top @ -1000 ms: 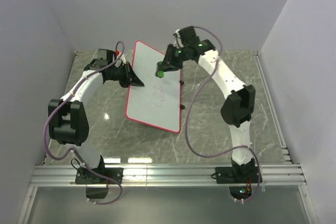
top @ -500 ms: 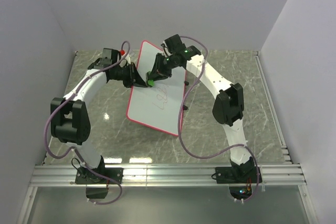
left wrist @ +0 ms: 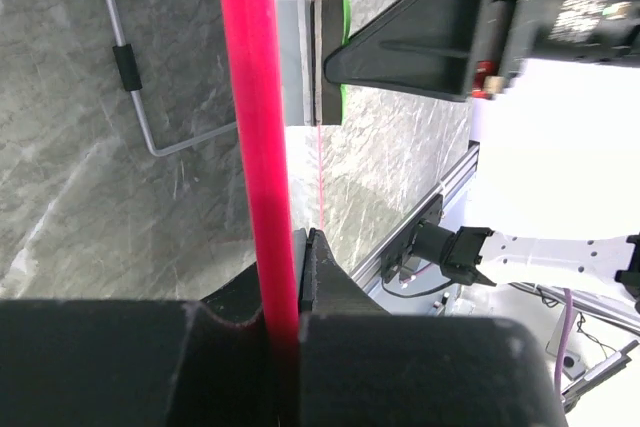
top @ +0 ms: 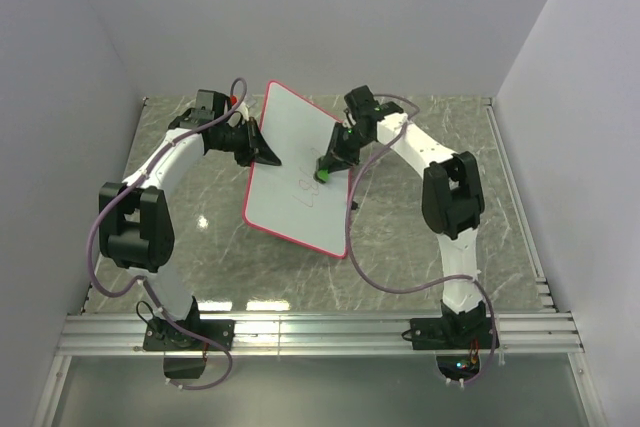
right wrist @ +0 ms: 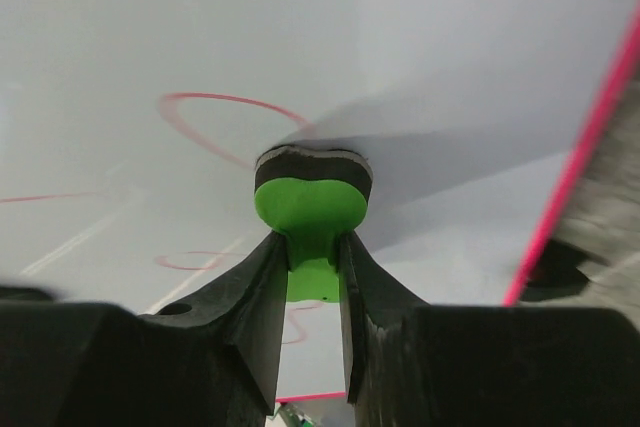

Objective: Erase the whiteboard

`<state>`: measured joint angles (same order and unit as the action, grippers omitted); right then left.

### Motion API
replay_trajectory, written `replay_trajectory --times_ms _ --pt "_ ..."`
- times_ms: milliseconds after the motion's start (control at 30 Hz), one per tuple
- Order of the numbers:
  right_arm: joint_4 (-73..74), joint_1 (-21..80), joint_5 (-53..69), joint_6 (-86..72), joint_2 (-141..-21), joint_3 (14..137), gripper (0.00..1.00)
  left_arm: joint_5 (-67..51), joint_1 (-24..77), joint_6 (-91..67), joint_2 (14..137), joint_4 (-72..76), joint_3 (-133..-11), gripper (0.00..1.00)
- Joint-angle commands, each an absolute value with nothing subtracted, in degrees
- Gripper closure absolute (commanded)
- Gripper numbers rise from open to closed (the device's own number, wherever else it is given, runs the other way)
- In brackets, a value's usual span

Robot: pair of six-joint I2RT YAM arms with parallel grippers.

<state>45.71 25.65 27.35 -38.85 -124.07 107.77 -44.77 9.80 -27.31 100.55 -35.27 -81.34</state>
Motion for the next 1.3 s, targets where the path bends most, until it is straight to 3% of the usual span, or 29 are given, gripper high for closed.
replay_trajectory --times_ms 0,200,633,1267 --pt "45.5 27.6 20.8 -36.2 -124.6 99.5 1.00 -38.3 15.5 -18.0 104.0 -38.1 -78.3 1.00" --pt "43.4 27.7 24.0 -37.9 -122.6 97.4 1.00 -38.6 15.6 -17.9 104.3 -37.8 -78.0 1.00" --pt "48.1 28.9 31.2 -48.1 -135.8 134.7 1.00 -39.0 17.3 -17.4 103.7 -36.9 -75.8 1.00" --pt "41.2 34.3 36.0 -55.4 -132.6 133.7 1.00 -40.7 19.3 -16.8 105.3 -37.1 -76.7 1.00"
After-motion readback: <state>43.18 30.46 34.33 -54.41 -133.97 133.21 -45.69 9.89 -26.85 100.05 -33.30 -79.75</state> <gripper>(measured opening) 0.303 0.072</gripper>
